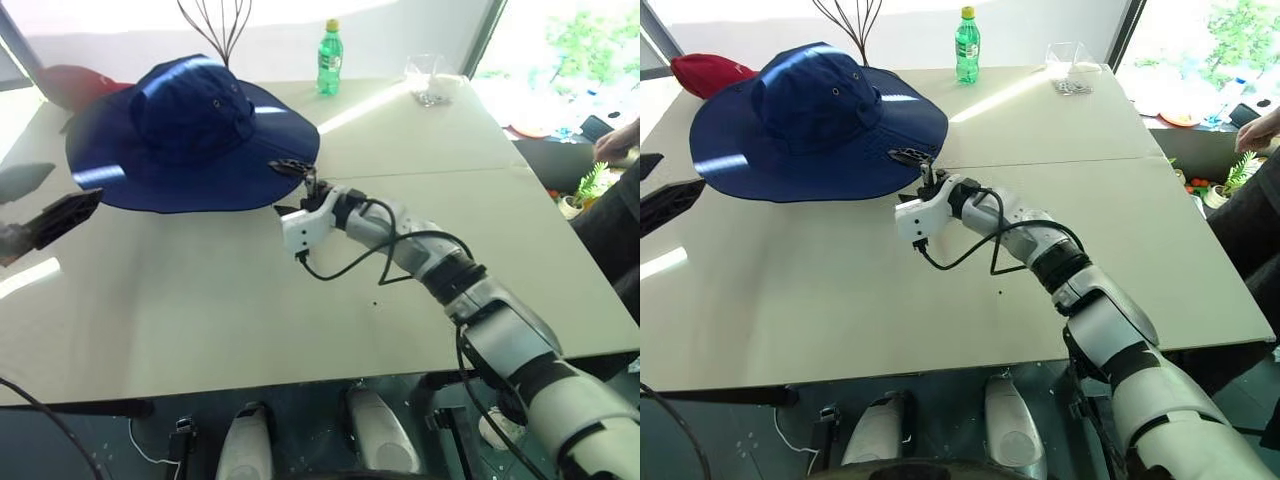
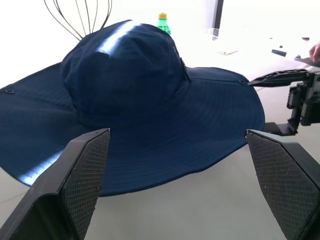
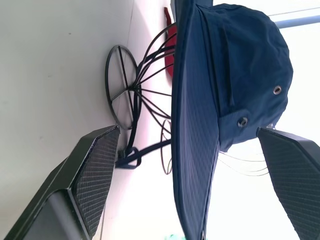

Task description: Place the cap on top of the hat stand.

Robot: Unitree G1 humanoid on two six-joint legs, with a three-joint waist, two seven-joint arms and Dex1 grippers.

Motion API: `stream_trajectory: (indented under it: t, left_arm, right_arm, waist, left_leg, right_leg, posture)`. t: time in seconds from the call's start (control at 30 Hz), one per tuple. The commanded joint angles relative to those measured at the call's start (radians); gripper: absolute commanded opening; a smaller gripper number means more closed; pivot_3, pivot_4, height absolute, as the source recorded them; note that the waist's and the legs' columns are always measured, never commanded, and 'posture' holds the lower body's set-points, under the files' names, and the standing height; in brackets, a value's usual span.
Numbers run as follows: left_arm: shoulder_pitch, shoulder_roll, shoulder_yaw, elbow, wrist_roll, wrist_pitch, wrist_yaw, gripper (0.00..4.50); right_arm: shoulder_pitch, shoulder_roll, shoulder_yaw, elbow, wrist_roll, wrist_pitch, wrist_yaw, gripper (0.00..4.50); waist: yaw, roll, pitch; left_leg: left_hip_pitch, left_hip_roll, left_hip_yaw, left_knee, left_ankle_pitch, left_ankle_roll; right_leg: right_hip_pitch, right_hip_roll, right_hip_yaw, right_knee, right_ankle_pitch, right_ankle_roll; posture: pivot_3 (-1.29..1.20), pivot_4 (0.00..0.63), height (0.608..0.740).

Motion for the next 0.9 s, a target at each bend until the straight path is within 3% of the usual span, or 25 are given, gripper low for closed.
stream_trajectory:
  t: [0.03,0.17,0.3,0.43,0.6,0.9]
  left_arm:
    - [-0.022,0.022,-0.005,0.022,0.017,-0.029,-0.020,4.50]
    - [-0.022,0.040,0.005,0.053,0.041,-0.032,-0.045,4.50]
    - [-0.002,0.055,0.039,0.068,0.060,-0.029,-0.071,4.50]
    - [0.048,0.060,0.094,0.066,0.085,-0.027,-0.105,4.50]
    - [0.119,0.043,0.172,0.043,0.092,-0.017,-0.136,4.50]
    - [0.175,0.008,0.219,-0.012,0.088,-0.021,-0.124,4.50]
  right_arm:
    - [0.072,-0.075,-0.081,-0.189,0.105,0.037,0.146,4.46]
    - [0.141,-0.174,-0.244,-0.382,0.378,0.190,0.361,4.46]
    - [0.189,-0.291,-0.427,-0.571,0.793,0.618,0.658,4.46]
    - [0.144,-0.454,-0.607,-0.549,1.131,1.065,0.863,4.46]
    - [0.108,-0.646,-0.644,-0.410,1.257,1.258,1.093,4.46]
    - [0.067,-0.624,-0.606,-0.305,1.200,1.200,1.103,4.46]
  waist:
    - [0.004,0.000,0.000]
    - [0.019,0.000,0.001]
    - [0.027,0.000,0.001]
    - [0.042,0.000,0.001]
    - [0.049,0.001,0.002]
    - [0.048,0.002,0.003]
  left_leg:
    - [0.000,0.000,0.000,0.000,0.000,0.000]
    - [0.000,0.000,0.000,0.001,0.000,0.000]
    - [0.003,0.000,0.000,0.001,0.000,0.000]
    - [0.008,0.001,0.001,0.001,0.000,0.000]
    - [0.009,0.001,0.003,0.000,0.000,0.000]
    - [0.009,0.000,0.005,-0.001,0.000,0.000]
  right_leg:
    - [0.000,0.000,0.000,0.000,0.000,0.000]
    - [0.000,0.000,0.000,0.000,0.000,0.000]
    - [0.003,0.000,0.000,0.000,-0.002,-0.003]
    - [0.008,0.000,0.000,-0.002,-0.006,-0.008]
    - [0.007,-0.002,0.000,-0.002,-0.009,-0.011]
    - [0.005,-0.003,0.000,-0.002,-0.009,-0.010]
  posture:
    - [0.00,0.150,0.739]
    - [0.00,0.150,0.739]
    - [0.00,0.150,0.739]
    - [0.00,0.150,0.739]
    - [0.00,0.150,0.739]
    - [0.00,0.150,0.739]
